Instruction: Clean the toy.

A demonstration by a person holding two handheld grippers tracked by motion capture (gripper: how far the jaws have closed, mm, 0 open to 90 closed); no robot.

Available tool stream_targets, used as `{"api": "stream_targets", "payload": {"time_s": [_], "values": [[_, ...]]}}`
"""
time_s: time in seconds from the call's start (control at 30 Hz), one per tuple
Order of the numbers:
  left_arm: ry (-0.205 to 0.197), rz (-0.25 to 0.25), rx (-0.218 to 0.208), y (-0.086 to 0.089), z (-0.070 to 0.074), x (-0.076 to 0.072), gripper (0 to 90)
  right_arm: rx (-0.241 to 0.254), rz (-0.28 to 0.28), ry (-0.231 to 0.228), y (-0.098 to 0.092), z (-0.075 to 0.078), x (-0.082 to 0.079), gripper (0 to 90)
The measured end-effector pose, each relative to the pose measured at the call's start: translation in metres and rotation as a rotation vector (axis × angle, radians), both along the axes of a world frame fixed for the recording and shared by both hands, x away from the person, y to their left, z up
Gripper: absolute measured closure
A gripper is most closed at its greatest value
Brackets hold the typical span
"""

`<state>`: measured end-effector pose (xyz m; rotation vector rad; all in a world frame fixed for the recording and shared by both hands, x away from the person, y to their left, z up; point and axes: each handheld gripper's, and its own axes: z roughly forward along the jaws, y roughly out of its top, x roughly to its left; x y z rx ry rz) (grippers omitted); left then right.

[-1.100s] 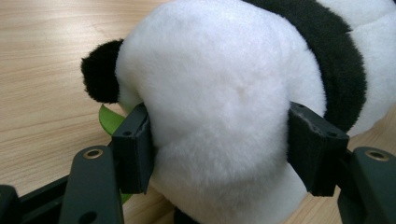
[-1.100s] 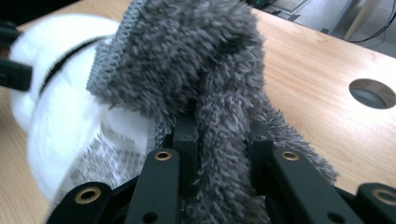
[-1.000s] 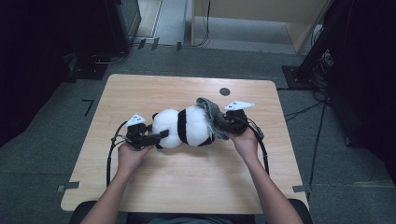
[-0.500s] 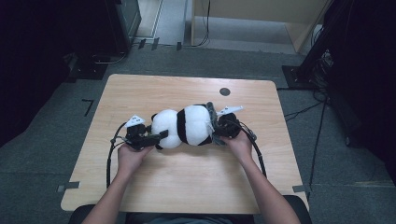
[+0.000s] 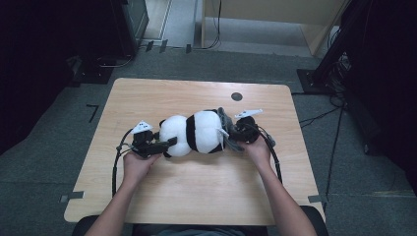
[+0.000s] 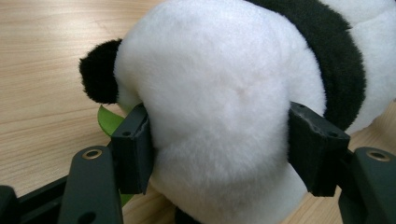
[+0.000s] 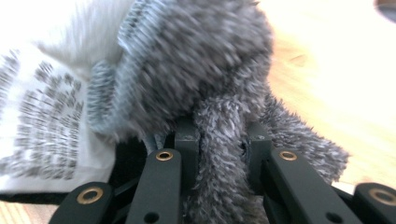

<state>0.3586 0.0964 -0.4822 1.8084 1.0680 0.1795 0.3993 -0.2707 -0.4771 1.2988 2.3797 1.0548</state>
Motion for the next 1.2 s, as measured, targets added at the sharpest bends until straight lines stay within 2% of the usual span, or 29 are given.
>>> {"api": "stream_targets", "payload": {"time_s": [0.07, 0.13, 0.17, 0.27, 0.37, 0.47, 0.57, 0.7, 0.87, 0.97, 1.07, 1.2], "values": [[0.004, -0.003, 0.000, 0.000, 0.000, 0.001, 32.2, 0.018, -0.018, -0.015, -0.006, 0.009, -0.002, 74.6], [0.005, -0.005, 0.003, 0.000, 0.001, 0.001, 32.2, 0.016, -0.030, -0.043, -0.012, 0.019, -0.004, 74.7], [0.006, -0.005, 0.004, 0.000, 0.001, 0.001, 32.2, 0.020, -0.037, -0.071, -0.015, 0.026, -0.006, 74.7], [0.007, -0.007, 0.008, 0.000, 0.001, 0.001, 32.2, 0.048, -0.055, -0.104, -0.019, 0.042, -0.010, 74.6], [0.009, -0.009, 0.014, 0.000, 0.002, 0.001, 32.1, 0.037, -0.054, -0.144, -0.020, 0.058, -0.015, 74.6], [0.009, -0.011, 0.019, 0.000, 0.003, 0.001, 32.1, 0.074, -0.056, -0.179, -0.022, 0.072, -0.022, 74.6], [0.009, -0.007, 0.018, -0.001, 0.003, 0.000, 32.1, 0.089, -0.037, -0.190, -0.017, 0.081, -0.027, 74.6], [0.006, -0.006, 0.019, -0.001, 0.003, 0.000, 32.2, 0.079, 0.012, -0.204, -0.002, 0.084, -0.032, 74.5], [0.001, -0.010, 0.009, -0.003, 0.001, 0.001, 32.2, 0.054, 0.056, -0.186, 0.016, 0.078, -0.031, 74.4], [0.003, -0.007, 0.005, -0.004, 0.001, 0.002, 32.2, 0.031, 0.054, -0.184, 0.022, 0.069, -0.030, 74.2], [0.006, -0.005, 0.004, -0.004, 0.001, 0.002, 32.3, 0.045, 0.046, -0.178, 0.021, 0.066, -0.027, 73.9], [0.006, -0.003, 0.007, -0.005, 0.001, 0.002, 32.3, 0.037, 0.042, -0.177, 0.021, 0.060, -0.026, 73.9]]}}
